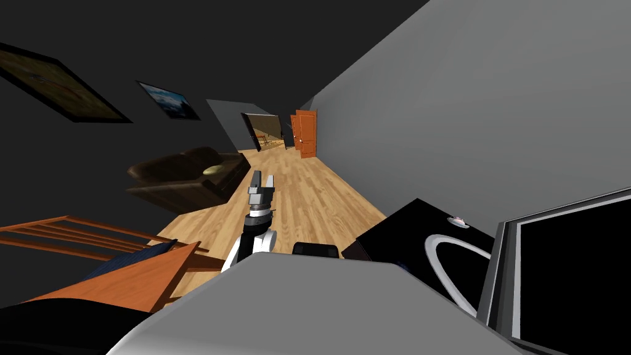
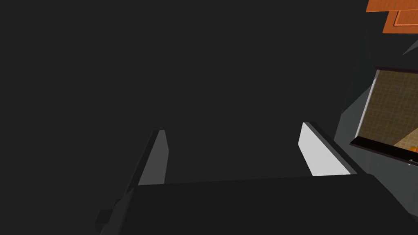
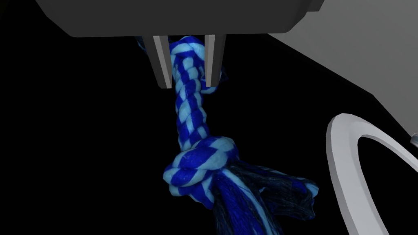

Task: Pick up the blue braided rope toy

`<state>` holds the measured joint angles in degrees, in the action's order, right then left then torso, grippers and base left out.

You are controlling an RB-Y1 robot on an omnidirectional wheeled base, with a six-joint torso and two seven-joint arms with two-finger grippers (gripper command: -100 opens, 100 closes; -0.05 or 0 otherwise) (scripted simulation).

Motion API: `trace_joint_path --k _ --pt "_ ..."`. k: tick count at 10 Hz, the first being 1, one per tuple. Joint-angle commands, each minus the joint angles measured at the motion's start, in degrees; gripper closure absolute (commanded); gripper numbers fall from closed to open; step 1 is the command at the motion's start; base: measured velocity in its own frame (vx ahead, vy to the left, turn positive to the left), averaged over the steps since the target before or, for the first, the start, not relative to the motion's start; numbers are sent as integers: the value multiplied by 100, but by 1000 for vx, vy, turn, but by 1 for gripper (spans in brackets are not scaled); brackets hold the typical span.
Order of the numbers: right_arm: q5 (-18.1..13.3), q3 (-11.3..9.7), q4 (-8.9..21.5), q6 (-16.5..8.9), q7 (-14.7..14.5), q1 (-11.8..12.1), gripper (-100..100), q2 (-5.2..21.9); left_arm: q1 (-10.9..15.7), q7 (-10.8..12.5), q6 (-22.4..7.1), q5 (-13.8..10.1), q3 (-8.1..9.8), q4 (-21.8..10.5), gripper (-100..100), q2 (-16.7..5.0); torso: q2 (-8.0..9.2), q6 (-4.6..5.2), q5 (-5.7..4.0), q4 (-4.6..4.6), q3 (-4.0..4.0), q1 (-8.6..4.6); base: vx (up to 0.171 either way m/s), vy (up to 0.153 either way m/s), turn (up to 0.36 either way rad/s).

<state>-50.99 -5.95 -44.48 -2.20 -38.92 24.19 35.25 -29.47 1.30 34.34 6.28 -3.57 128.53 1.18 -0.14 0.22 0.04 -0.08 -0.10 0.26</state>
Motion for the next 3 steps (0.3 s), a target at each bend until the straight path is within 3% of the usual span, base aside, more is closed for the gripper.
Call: trace_joint_path --k 1,2,3 --pt "-12 91 -16 160 26 98 100 101 0 0 0 0 0 0 0 0 0 0 0 0 0 0 38 108 -39" --pt "31 9 -41 73 37 85 100 95 0 0 0 0 0 0 0 0 -3 -2 2 1 -1 3 15 45 -16" --pt "30 14 -41 93 42 94 0 102 0 0 0 0 0 0 0 0 1 -5 -2 3 2 -15 2 10 0"
